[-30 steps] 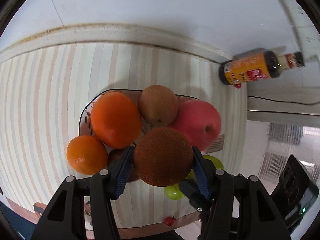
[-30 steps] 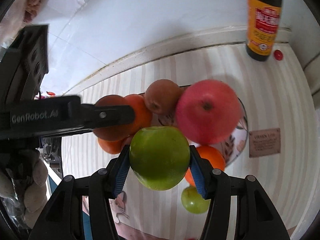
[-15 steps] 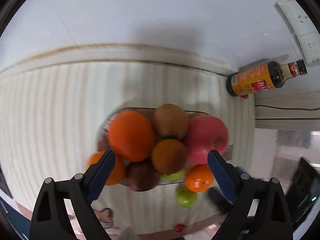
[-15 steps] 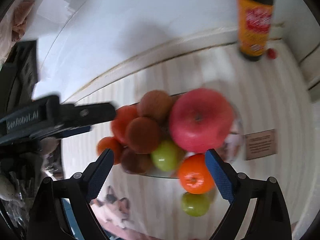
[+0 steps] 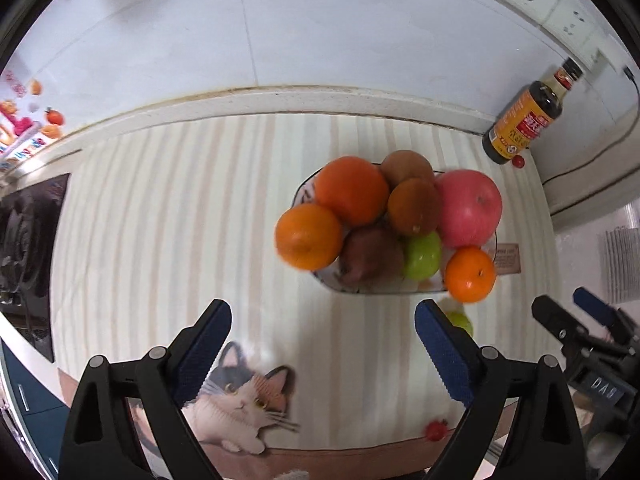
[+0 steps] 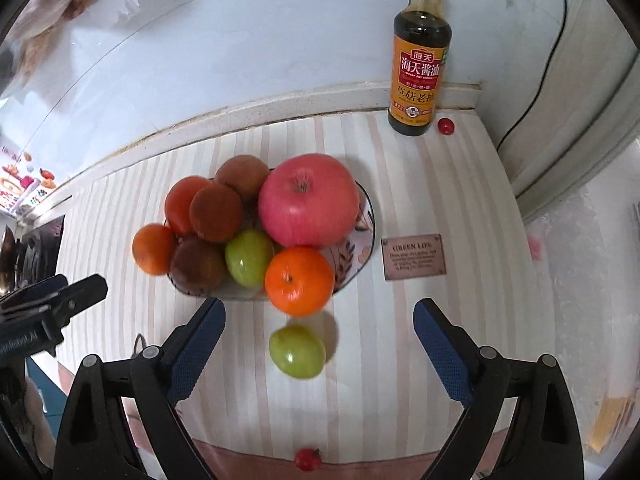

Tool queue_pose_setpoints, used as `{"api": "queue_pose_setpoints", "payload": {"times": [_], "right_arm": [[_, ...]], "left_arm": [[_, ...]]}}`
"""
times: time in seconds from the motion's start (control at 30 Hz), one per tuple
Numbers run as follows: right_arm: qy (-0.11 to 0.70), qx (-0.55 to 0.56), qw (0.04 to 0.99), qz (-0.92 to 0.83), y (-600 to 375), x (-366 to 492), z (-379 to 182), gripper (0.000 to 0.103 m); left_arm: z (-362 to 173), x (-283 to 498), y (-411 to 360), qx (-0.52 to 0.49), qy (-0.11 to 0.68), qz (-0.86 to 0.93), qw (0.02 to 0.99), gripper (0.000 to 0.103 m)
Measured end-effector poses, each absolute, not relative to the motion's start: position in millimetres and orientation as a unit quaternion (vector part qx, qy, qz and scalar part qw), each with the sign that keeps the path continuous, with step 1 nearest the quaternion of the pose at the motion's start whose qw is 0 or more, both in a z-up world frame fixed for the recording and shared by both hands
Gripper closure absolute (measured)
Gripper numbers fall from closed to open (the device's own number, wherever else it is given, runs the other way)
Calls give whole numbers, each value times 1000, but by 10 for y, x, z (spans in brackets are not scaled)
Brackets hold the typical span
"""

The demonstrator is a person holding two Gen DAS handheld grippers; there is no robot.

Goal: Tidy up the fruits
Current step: 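Withdraw both tools from the plate toward the remaining green apple and tomato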

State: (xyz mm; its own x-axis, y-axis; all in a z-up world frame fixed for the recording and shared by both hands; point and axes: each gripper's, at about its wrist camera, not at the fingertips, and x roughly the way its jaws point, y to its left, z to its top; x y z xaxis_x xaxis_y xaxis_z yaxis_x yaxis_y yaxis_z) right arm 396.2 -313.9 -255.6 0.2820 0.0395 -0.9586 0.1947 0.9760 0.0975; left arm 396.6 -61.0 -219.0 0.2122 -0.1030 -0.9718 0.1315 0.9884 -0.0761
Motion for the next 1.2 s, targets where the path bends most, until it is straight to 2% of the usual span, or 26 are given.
{"api": "queue_pose_setpoints", "payload": {"times": [0.73,1.2], "right_arm": [[522,78,849,-36,-2782,2990,-1568,6],[498,81,863,-25,-2720,2765,-1274,6]], "left_arm": [[-1227,2988,-564,20,518,-93,850,9],[-1034,2822,-587,20,495,-89,864,9]]}}
